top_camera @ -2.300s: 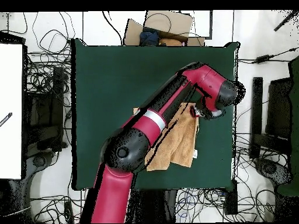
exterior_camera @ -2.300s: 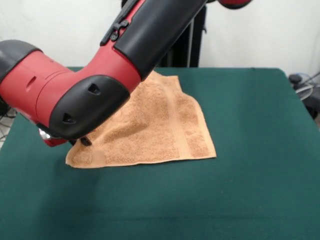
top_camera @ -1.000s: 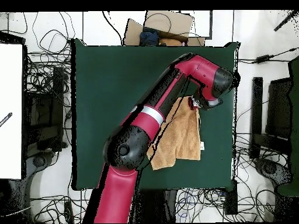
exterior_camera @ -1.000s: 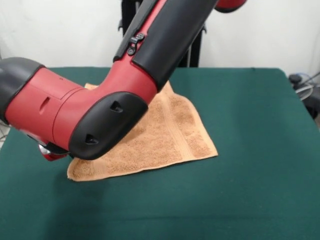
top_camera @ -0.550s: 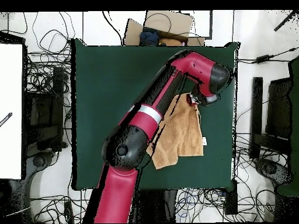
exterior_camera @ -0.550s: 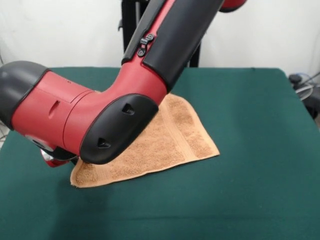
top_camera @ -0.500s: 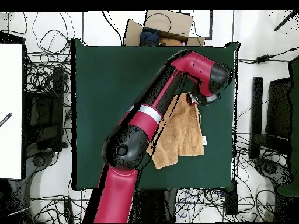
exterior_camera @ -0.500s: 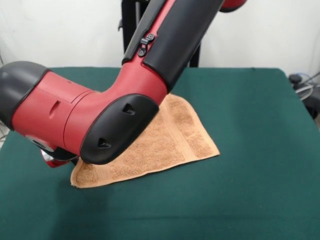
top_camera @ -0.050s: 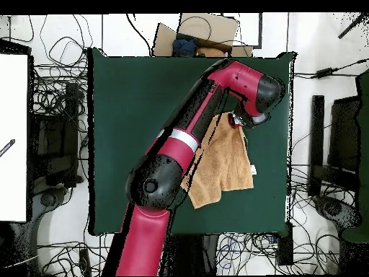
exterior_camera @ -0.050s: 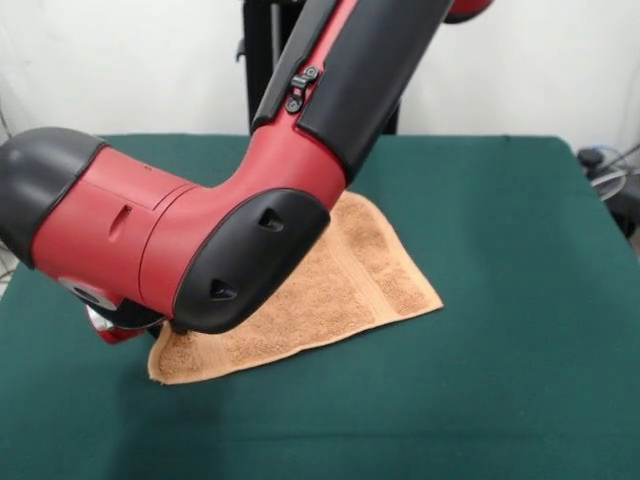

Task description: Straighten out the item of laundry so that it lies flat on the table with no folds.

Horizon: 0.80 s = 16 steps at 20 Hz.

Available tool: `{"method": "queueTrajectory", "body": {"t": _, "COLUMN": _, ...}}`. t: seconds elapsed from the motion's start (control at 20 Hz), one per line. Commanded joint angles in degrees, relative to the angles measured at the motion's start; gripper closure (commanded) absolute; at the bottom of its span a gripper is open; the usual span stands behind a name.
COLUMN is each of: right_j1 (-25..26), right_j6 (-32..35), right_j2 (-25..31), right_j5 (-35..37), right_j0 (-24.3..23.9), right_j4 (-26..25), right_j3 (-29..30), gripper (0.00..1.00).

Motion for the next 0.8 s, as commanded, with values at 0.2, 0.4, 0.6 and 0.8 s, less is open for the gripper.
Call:
{"method": "queueTrajectory", "body": {"t": 0.2, "right_j1": -1.0, "right_j6": 20.9, "right_j2": -2.8, "right_j5": 6.4, "right_j0": 1.2, "right_j4": 2.6, "right_j3": -5.7, "gripper": 1.00}}
{"method": "queueTrajectory", "body": {"t": 0.4, "right_j1": -1.2, "right_j6": 22.0, "right_j2": -3.5, "right_j5": 5.9, "right_j0": 1.6, "right_j4": 2.2, "right_j3": -5.6, "gripper": 1.00}}
{"method": "queueTrajectory", "body": {"t": 0.6, "right_j1": -1.1, "right_j6": 22.5, "right_j2": -4.4, "right_j5": 7.2, "right_j0": 2.2, "right_j4": 1.8, "right_j3": -4.9, "gripper": 1.00}}
{"method": "queueTrajectory", "body": {"t": 0.8, "right_j1": -1.3, "right_j6": 21.2, "right_j2": -4.4, "right_j5": 9.4, "right_j0": 3.5, "right_j4": 1.8, "right_j3": -3.4, "gripper": 1.00}}
